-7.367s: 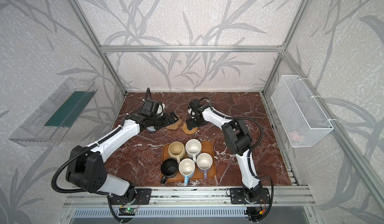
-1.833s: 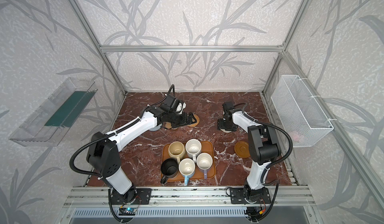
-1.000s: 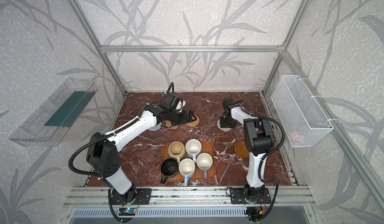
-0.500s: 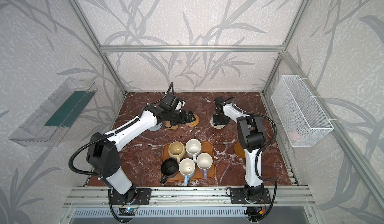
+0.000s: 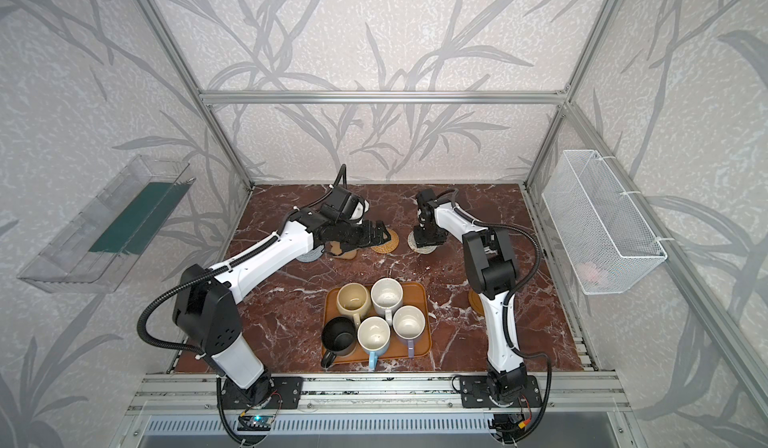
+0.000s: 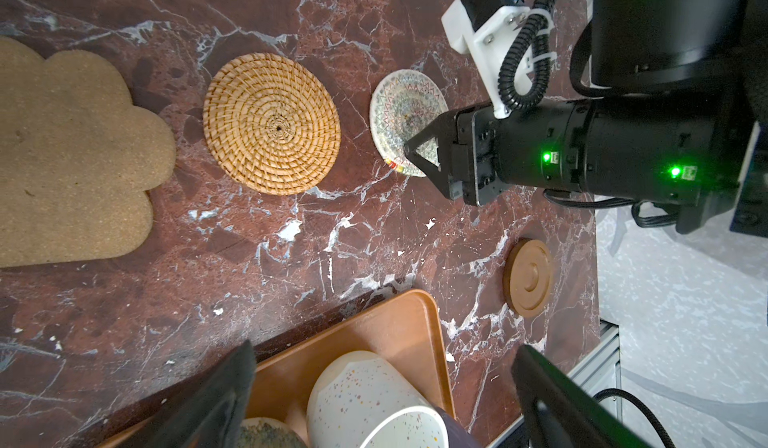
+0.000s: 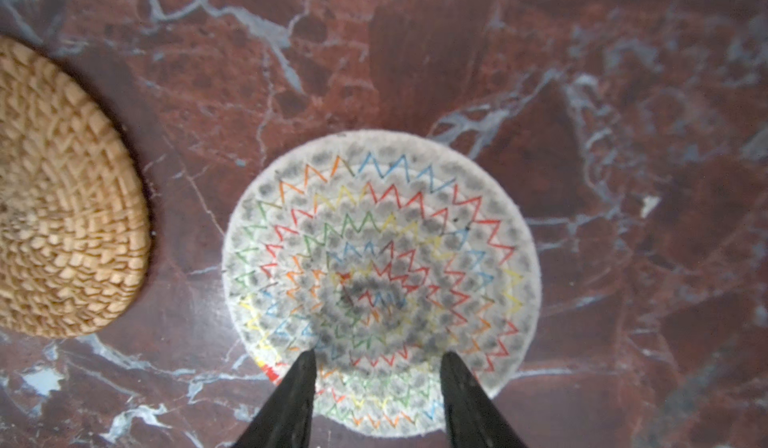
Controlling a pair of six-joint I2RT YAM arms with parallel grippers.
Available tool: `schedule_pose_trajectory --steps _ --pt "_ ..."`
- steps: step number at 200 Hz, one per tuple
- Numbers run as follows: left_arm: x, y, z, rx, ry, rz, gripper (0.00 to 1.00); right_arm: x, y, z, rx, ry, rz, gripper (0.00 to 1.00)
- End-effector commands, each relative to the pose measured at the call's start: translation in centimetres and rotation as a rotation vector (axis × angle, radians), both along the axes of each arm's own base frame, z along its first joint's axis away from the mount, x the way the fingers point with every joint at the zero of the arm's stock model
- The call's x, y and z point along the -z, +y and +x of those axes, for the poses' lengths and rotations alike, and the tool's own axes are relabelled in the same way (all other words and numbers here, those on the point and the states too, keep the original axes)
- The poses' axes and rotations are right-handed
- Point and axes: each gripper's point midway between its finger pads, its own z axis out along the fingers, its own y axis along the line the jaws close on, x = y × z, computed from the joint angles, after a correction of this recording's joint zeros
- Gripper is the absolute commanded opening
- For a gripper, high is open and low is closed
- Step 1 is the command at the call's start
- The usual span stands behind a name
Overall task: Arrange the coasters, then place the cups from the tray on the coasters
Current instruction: 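Lower right gripper onto the zigzag coaster center while left gripper holds, then lift right gripper and move it over the wooden ridged coaster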
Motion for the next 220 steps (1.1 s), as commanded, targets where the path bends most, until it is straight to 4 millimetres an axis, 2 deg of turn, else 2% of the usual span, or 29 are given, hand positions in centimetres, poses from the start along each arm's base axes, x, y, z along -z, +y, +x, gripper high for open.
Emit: schedule_pose_trajectory --steps 1,16,41,122,149,182,220 --pt "-0.3 0.3 -0.4 -0.01 -0.014 0.009 0.99 2.9 0.9 -2.3 -0.026 0.116 0.006 0.49" --pt "-0.3 0.3 -0.5 -0.011 -0.012 0.007 0.99 3.0 1.3 -2.3 -0.036 0.114 -0.003 0.49" --pt "-0.3 0.4 -0.5 -0.011 -0.015 0.008 0.99 3.3 0.8 -2.5 -0.018 0.128 -0.036 0.49" --pt "-0.5 0.5 -0.5 -0.011 -0.026 0.009 0.99 2.0 1.8 -1.9 -0.03 0.093 0.0 0.49" --pt "-0.4 0.6 -0.5 -0.013 -0.022 0.012 0.99 2.1 1.3 -1.9 -0.029 0.084 -0.048 0.49" --pt "-0.5 0.8 -0.5 -0.014 -0.029 0.021 0.99 1.2 1.0 -1.4 -0.035 0.059 -0.065 0.49" --pt "-0.7 0.8 -0.4 -0.018 -0.035 0.015 0.99 -0.7 1.6 -0.8 -0.038 0.017 -0.031 0.51"
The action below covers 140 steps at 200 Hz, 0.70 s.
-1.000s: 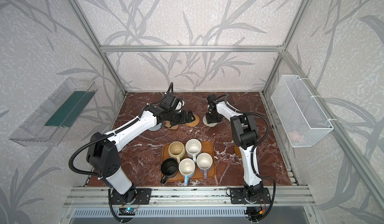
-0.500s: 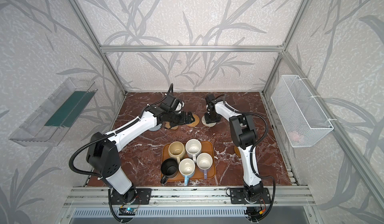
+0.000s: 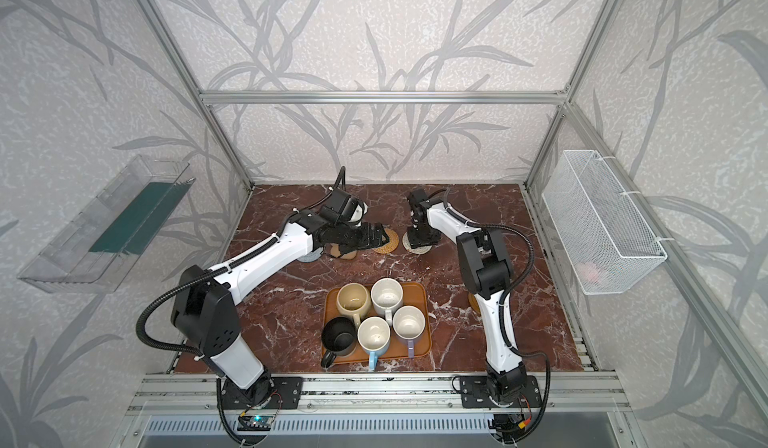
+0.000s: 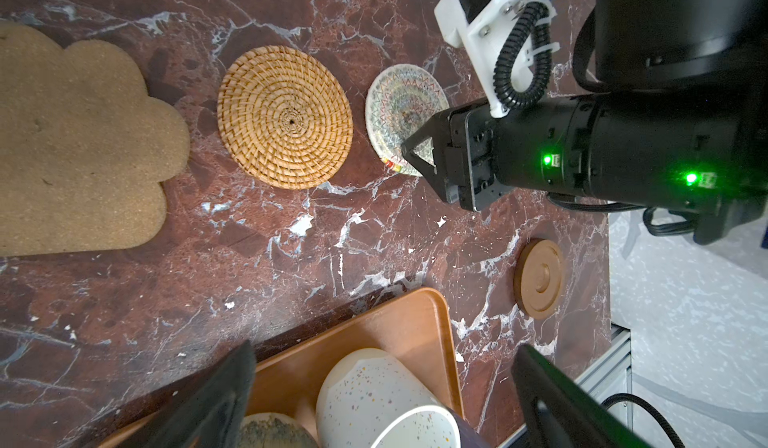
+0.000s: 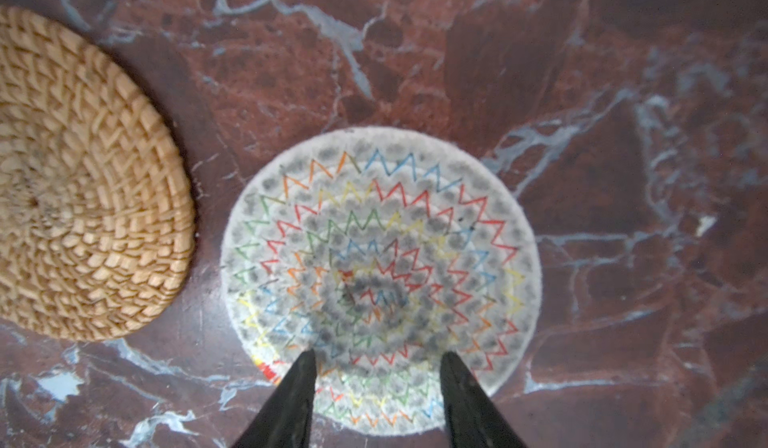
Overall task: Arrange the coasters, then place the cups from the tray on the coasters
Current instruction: 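Lift right gripper and move it over the wooden ridged coaster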
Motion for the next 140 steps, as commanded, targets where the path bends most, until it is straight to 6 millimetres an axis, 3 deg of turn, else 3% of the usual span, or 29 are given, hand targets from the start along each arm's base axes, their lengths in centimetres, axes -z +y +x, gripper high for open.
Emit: schedule_pose_trajectory --steps 1,37,71,99,140 --pt "-1.2 0.3 -0.2 -0.007 -0.037 -0.002 0.99 -0.6 0.2 -0.6 -0.012 0.018 0.004 0.51" --pt "-1.4 0.6 -0.2 -0.012 -0.047 0.009 0.99 -3.5 0.9 -0.2 -0.012 -0.073 0.071 0.55" --pt "-2.7 0.6 -0.2 -0.002 -0.061 0.01 0.99 -5.8 1.1 -0.7 -0.011 -0.14 0.126 0.57" --pt "-4.0 0.5 -0.5 0.016 -0.09 -0.017 0.99 -9.0 0.4 -1.6 0.003 -0.215 0.142 0.84" --pt "-5.1 0.2 -1.2 0.03 -0.102 -0.065 0.99 -12.8 -1.3 -4.3 0.031 -0.284 0.151 0.99"
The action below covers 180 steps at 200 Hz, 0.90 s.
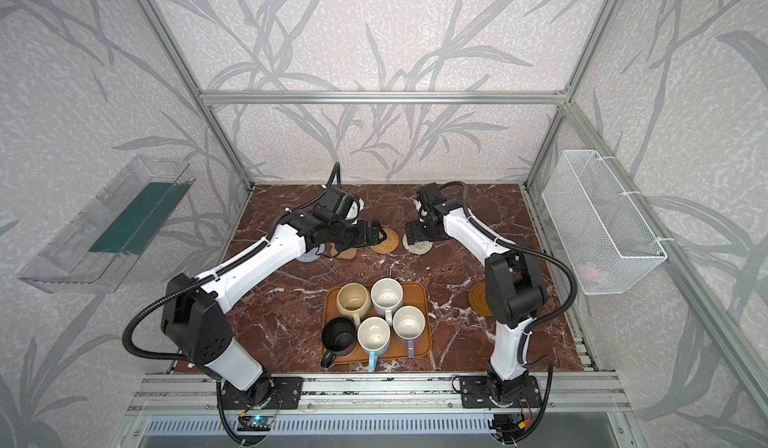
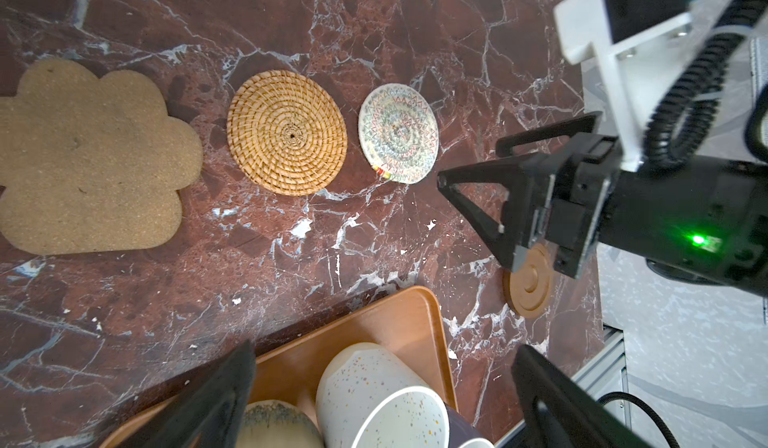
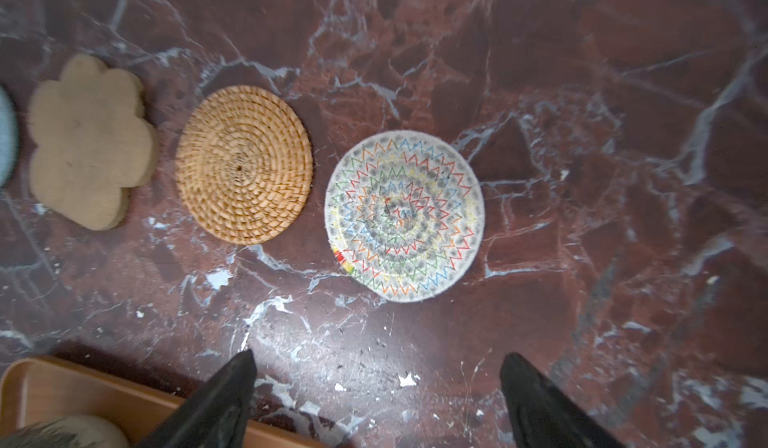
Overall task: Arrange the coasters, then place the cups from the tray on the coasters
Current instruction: 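Lift right gripper and move it over the wooden ridged coaster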
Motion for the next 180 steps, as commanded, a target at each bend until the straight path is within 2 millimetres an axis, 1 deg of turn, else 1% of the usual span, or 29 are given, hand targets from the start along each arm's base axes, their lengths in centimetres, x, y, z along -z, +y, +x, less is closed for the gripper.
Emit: schedule_pose_trajectory --steps 1,3,5,9,37,61,70,75,94,108,127,159,180 --pt "-2.3 -0.4 -0.7 0.03 -0.043 -0.048 0.99 -2.4 -0.8 -1.6 0.02 -0.048 0.01 0.99" --pt "-2.4 -0.4 -0.8 0.032 -0.044 -0.052 0.99 -2.1 -0.9 -1.8 0.021 -0.042 0.006 0.99" --pt "-2.5 -0.5 -0.8 0.034 -0.046 -0.056 0.99 -3.0 -1.1 -2.0 0.025 -0.063 0.015 0.99" --pt "-2.6 -0.6 -0.9 0.038 -0.048 -0.063 0.99 -3.4 -1.3 -2.4 0.032 -0.071 0.018 0.99" --pt "-3.3 -0.9 -1.7 0.066 -0.064 -0.116 0.99 -5.2 -3.2 -4.9 0.076 -0.136 0.026 0.99" --pt "-3.8 -1.2 -2.4 0.079 -0.067 -0.167 0.99 -7.5 -4.7 -6.9 0.126 -0.235 0.065 0.99" --pt "-4.1 -1.3 -2.7 0.087 -0.067 -0.178 0.99 -8.1 -5.2 -7.9 0.135 -0.265 0.084 0.99" --pt "-4.3 -1.4 -2.8 0.095 -0.067 -0.185 0.99 -8.9 -5.4 -8.3 0.142 -0.295 0.102 0.99" --pt "-5.0 -1.7 -3.4 0.131 -0.068 -0.209 0.98 -9.6 -6.7 -10.0 0.172 -0.342 0.136 0.99" --pt "-5.6 -2.6 -4.2 0.183 -0.068 -0.241 0.97 -9.3 -7.7 -11.2 0.203 -0.323 0.13 0.99" --pt "-6.0 -3.2 -5.2 0.228 -0.07 -0.234 0.99 -7.7 -9.5 -12.5 0.294 -0.238 0.104 0.99" --pt "-6.0 -3.1 -5.8 0.238 -0.086 -0.206 0.99 -4.6 -9.4 -14.3 0.251 -0.125 0.114 0.99" --pt "-6.1 -3.5 -6.5 0.263 -0.089 -0.223 0.99 -2.9 -9.0 -15.5 0.188 -0.093 0.114 0.99"
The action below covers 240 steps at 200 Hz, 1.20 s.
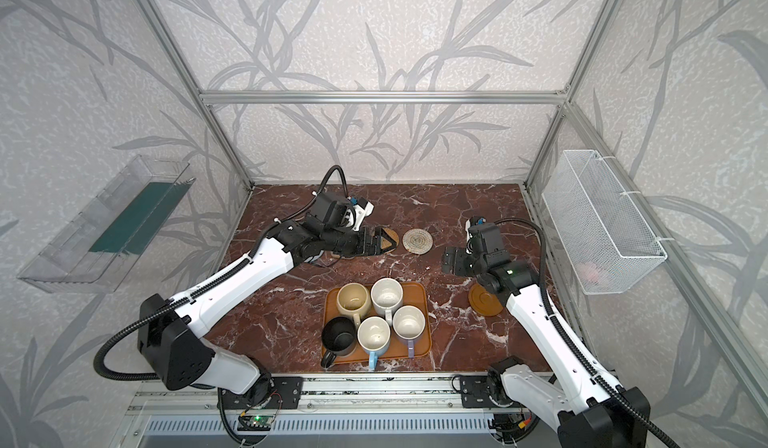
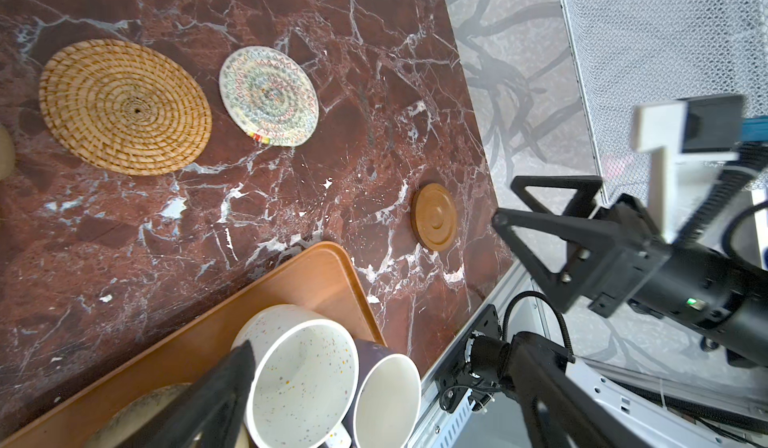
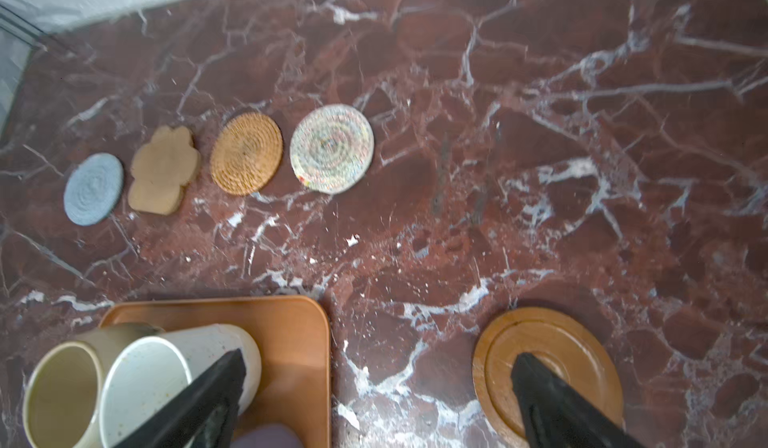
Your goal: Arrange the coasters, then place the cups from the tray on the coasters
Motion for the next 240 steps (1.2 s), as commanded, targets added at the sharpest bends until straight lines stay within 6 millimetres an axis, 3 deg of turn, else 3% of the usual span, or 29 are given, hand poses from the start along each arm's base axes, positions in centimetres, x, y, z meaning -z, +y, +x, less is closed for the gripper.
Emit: schedule_pose_trajectory --steps 1,46,105,141,182,240 --pt "-1.9 -0.2 -1.2 0.046 -0.048 -0.034 0.99 2.5 0.4 -2.1 -0.063 0.083 0.01 0.99" --pt "-0.3 -0.6 -0.9 0.012 -0.015 0.002 0.99 6.3 -1.2 -2.6 0.038 0.177 0.006 0.99" --pt "-0.6 -2.0 -0.9 0.016 -0.027 -0.053 0.99 10.2 -4.3 -2.1 0.17 0.291 0.014 1.0" --pt "-0.6 -2.4 -0.8 0.031 -0.048 -0.035 0.99 11.7 -6.6 -1.7 0.223 0.343 -0.07 0.96" --pt "0.4 -3.2 -0.7 0.053 -0.034 0.006 0.99 13.0 -6.4 -1.9 0.186 0.44 -0.091 0.9" --pt "0.7 -4.9 -1.2 0.084 -0.052 -0.003 0.99 13.6 -6.7 -1.8 0.193 0.472 -0.113 0.71"
